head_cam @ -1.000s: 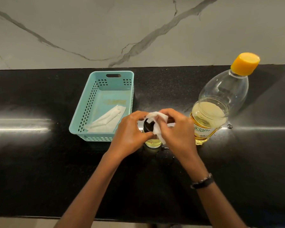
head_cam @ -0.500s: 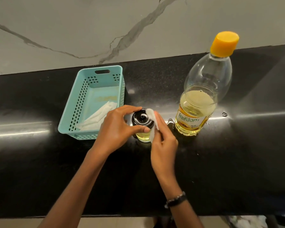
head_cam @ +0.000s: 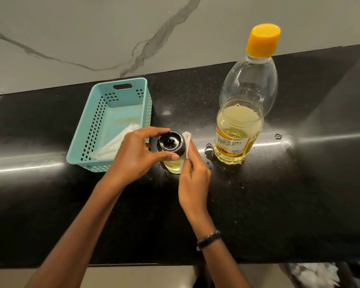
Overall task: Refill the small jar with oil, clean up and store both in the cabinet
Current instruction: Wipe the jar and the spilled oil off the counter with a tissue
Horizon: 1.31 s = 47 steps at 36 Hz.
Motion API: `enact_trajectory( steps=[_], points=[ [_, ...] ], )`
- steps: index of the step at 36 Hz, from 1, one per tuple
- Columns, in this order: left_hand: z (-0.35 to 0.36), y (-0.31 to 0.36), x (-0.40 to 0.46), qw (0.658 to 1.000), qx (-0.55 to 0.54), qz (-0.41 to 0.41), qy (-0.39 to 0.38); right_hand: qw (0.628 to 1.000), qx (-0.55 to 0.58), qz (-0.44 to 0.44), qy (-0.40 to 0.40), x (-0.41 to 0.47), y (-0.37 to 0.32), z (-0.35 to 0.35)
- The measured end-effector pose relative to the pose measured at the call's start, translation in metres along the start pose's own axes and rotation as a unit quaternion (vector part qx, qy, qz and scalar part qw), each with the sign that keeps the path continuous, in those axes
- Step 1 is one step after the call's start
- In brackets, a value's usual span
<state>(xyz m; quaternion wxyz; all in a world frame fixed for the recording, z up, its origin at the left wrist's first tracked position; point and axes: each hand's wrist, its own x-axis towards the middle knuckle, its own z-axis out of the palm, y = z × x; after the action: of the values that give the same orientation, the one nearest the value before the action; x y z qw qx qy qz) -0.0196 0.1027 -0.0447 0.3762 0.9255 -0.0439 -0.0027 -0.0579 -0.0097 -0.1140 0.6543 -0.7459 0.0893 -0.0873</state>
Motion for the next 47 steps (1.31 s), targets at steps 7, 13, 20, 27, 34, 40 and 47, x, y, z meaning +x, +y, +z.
enact_trajectory(
  steps=[7, 13, 20, 27, 34, 40, 47],
  points=[
    [-0.003, 0.002, -0.006, 1.000, 0.002, 0.000, -0.028, 0.992, -0.077, 0.081, -0.063, -0.021, 0.005, -0.018],
    [-0.008, 0.004, -0.010, 0.997, -0.001, 0.025, -0.068, 1.000, 0.010, 0.021, -0.014, -0.028, -0.015, -0.021],
    [-0.011, 0.003, -0.011, 0.996, 0.013, 0.034, -0.084, 0.994, -0.096, 0.005, -0.046, -0.007, 0.013, -0.017],
    [-0.015, 0.000, -0.016, 0.991, 0.028, 0.055, -0.121, 0.991, -0.108, 0.056, -0.062, -0.045, 0.001, -0.029],
    [-0.021, -0.007, -0.014, 0.981, 0.058, 0.083, -0.165, 0.998, -0.053, -0.014, -0.026, -0.033, -0.009, -0.023],
    [-0.025, -0.008, -0.011, 0.978, 0.057, 0.079, -0.185, 0.992, -0.108, -0.002, -0.061, -0.022, 0.018, -0.024],
    [-0.026, -0.011, -0.014, 0.973, 0.061, 0.076, -0.209, 0.995, -0.076, 0.037, -0.060, -0.049, 0.001, -0.034]
  ],
)
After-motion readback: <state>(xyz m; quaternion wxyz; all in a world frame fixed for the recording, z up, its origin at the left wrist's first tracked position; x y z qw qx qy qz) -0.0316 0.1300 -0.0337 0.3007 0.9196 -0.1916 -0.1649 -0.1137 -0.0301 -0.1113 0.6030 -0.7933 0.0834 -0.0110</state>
